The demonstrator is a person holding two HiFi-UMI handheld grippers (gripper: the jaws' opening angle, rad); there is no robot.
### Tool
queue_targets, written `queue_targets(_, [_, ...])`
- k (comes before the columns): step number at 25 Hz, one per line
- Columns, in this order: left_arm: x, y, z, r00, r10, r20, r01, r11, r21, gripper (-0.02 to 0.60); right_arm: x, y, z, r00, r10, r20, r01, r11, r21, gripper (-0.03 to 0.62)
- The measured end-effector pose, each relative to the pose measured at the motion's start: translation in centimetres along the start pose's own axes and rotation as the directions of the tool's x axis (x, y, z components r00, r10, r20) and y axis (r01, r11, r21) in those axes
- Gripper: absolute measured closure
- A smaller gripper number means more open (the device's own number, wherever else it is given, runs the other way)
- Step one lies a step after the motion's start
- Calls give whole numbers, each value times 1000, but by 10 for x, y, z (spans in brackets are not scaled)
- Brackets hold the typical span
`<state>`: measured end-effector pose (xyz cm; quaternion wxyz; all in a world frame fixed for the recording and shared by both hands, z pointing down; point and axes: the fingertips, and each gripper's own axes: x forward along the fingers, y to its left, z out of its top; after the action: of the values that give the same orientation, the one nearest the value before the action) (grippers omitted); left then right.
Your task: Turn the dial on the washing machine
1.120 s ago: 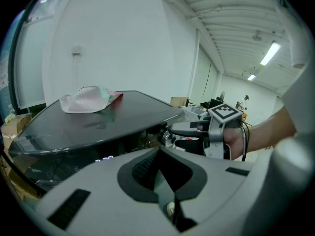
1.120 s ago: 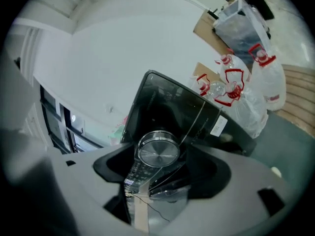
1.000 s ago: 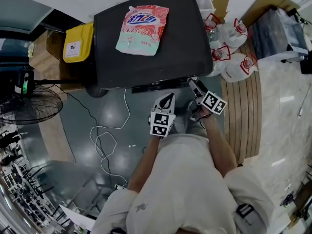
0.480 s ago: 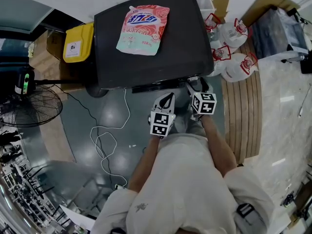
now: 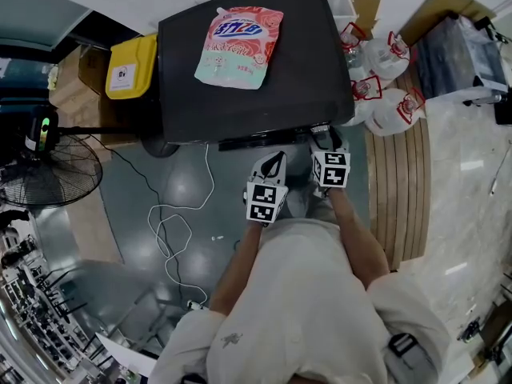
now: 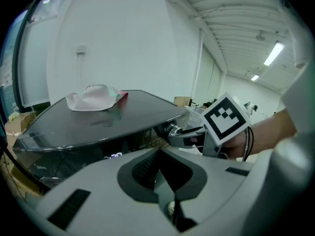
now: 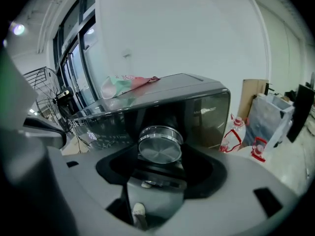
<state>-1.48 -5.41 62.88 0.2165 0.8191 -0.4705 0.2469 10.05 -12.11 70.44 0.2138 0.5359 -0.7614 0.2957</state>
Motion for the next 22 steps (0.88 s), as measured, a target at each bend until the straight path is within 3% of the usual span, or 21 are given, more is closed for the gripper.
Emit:
queue_targets(12, [-1,1,-4,1000,0,0,0,1000,-4,568,-1,1,2,998,68,13,-69,992,107,310])
queue_targets(22, [0,-2,1,1000,1,5,-1,1000,-1,568,-1,-1,3,989,143,47,-150,956,252,310])
